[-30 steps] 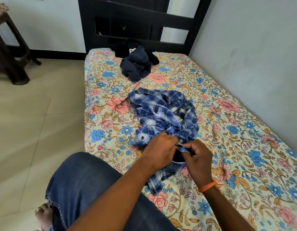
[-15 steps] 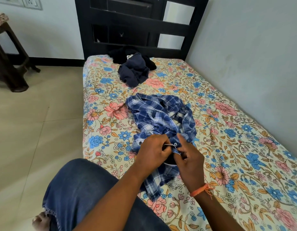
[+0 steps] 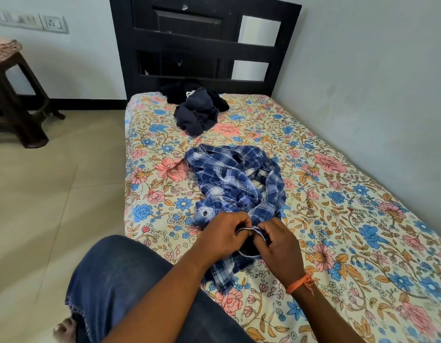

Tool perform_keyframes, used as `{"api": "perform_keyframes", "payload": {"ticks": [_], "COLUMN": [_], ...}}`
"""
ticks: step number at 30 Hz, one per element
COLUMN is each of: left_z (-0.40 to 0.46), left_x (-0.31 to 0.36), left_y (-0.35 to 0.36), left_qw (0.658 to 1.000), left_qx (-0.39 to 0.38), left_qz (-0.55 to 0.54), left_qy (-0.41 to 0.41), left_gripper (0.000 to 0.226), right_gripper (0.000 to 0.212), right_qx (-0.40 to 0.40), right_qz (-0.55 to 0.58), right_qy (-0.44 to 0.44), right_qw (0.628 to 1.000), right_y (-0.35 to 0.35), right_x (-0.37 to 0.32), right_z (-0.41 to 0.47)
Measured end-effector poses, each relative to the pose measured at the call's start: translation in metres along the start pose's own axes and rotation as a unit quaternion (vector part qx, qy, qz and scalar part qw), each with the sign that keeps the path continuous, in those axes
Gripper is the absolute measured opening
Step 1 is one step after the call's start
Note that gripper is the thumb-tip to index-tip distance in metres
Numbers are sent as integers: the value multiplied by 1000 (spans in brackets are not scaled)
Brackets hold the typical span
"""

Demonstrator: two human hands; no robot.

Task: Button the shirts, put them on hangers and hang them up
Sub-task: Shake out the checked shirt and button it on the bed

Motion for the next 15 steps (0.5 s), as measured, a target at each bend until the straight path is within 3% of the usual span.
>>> {"api": "perform_keyframes", "payload": {"ticks": [5,8,12,15], "left_z": [-6,-11,-25,-25], "left_x": [5,3,5,5], "left_y": [4,6,12,4], "left_qw": [996,991,959,954], "left_qx": [14,-30,-177,-228], "left_qz": [84,123,200,154], "left_qy": [7,-29,-95,-119], "left_gripper": [7,4,9,12], "right_gripper": [20,21,15,28], "right_qx": [-6,-35,-265,-374], "right_qz": [-88,-108,-36,16], "right_qy": [-106,-133,-110,-94], "right_qw": [990,985,957,922], "right_y": [-2,4,22,18], "right_x": [-2,2,2,4], "right_z": [-2,-8,-22,-2]}}
Point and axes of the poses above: each hand's wrist, its own z-axis towards the middle knuckle, its own y-axis out of the palm, x = y × z, the point moved 1 cm from there along z, towards the middle knuckle, and after that the axes turned 7 degrees about -y, right-handed, at the moved point
